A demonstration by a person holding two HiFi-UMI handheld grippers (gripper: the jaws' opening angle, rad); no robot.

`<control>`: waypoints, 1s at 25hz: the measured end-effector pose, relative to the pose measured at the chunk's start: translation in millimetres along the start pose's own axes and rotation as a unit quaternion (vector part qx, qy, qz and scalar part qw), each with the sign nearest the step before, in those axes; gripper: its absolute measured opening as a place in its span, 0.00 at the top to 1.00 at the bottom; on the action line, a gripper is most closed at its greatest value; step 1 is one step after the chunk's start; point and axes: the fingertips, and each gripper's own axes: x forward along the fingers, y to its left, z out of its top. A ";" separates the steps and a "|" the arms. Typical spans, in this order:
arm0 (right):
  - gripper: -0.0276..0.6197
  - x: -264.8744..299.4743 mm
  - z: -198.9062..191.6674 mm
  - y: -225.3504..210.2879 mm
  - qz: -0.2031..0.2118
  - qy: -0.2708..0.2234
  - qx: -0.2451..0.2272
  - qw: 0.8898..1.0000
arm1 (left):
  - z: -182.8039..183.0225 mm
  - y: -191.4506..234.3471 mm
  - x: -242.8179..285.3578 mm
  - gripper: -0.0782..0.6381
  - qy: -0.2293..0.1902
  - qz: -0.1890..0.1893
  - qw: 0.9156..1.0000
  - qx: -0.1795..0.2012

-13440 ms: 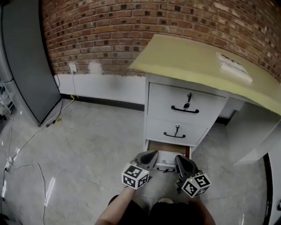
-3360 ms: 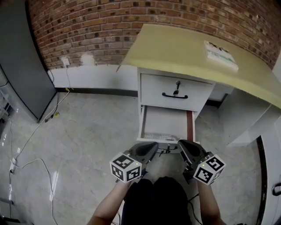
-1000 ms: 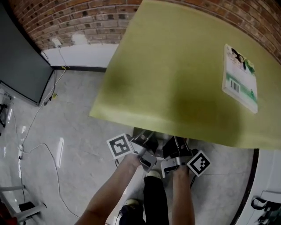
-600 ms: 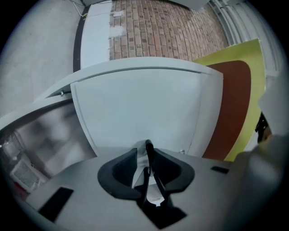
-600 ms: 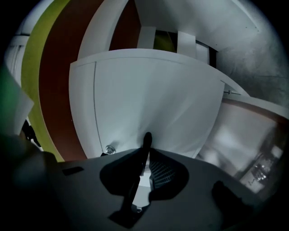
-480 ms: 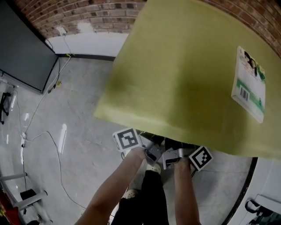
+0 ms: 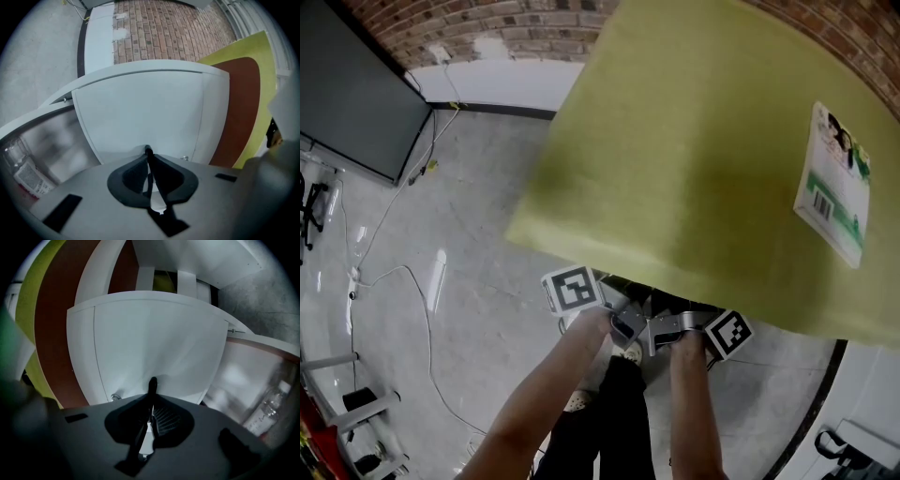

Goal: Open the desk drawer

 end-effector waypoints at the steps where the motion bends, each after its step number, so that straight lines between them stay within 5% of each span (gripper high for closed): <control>1: 0.90 0.2 -1.4 2.4 0.002 0.000 0.005 1.000 | -0.3 -0.1 -0.7 0.83 0.001 0.002 1.000 -0.002; 25: 0.90 -65.3 -58.9 13.6 -0.003 0.002 0.022 1.000 | -45.8 -6.8 -75.6 0.84 0.042 0.037 0.998 -0.033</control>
